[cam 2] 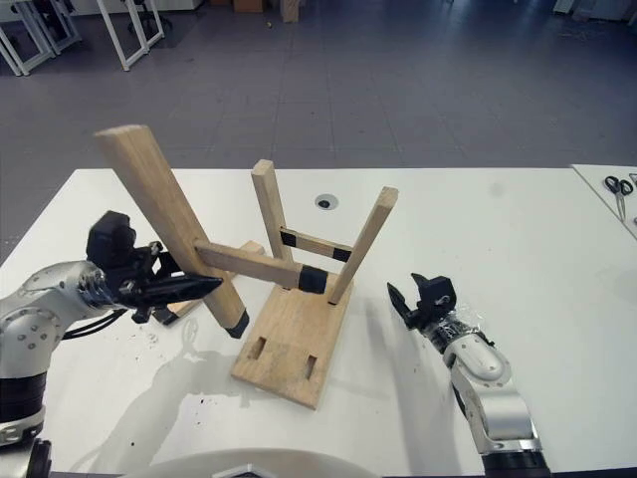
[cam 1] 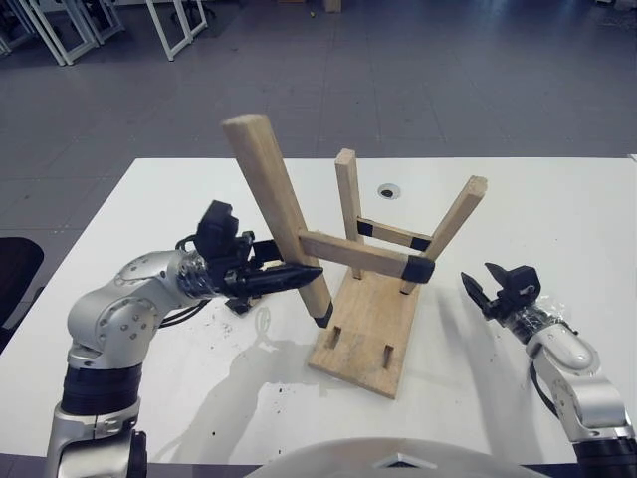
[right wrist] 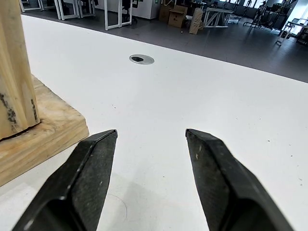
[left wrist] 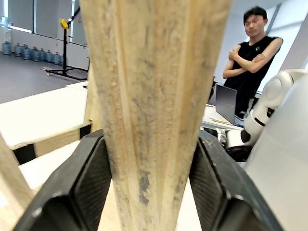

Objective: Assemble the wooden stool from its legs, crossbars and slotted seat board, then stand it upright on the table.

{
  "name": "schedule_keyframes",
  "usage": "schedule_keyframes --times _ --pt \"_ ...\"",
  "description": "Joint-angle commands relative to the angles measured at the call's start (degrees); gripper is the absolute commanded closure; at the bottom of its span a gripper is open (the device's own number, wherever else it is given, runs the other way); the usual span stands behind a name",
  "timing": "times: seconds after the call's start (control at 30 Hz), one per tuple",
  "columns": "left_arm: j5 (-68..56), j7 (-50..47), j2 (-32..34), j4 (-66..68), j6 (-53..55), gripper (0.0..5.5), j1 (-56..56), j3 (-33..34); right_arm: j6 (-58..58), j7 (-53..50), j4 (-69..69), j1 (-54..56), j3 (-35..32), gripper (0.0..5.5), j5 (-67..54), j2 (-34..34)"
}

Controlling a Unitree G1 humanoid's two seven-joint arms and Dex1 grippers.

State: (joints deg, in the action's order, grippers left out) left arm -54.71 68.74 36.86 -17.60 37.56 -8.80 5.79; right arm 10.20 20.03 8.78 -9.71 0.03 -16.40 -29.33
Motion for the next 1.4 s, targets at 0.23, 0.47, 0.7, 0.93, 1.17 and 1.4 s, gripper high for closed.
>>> schedule_keyframes --times 0.23,0.47,0.7,0.93,1.17,1.4 --pt "7.54 1.99 -3.66 5.95 -7.96 3.34 2.35 -3.56 7.17 9.68 -7.09 11.2 7.8 2.88 3.22 1.55" --pt "9.22 2.67 -3.82 8.56 -8.97 3.34 0.33 -3.32 4.04 12.41 -22.86 22.79 12.15 2.88 9.01 5.9" --pt "7.84 -1.25 -6.2 3.13 -8.13 3.34 4.65 -3.62 -1.3 10.72 -35.79 33.69 10.27 2.88 11.61 11.23" --pt "8.27 -15.99 -15.0 -10.05 -9.88 3.34 17.1 -5.03 9.93 12.99 -11.49 20.84 4.91 2.88 8.08 4.09" --pt "17.96 -22.41 -14.98 -18.05 -15.86 3.34 30.03 -8.98 22.49 12.06 9.01 9.51 0.37 2.88 3.2 1.84" --pt "20.0 -23.62 -15.01 -17.33 -18.56 3.34 34.08 -10.27 25.69 10.87 12.9 6.3 0.31 2.88 2.48 1.55"
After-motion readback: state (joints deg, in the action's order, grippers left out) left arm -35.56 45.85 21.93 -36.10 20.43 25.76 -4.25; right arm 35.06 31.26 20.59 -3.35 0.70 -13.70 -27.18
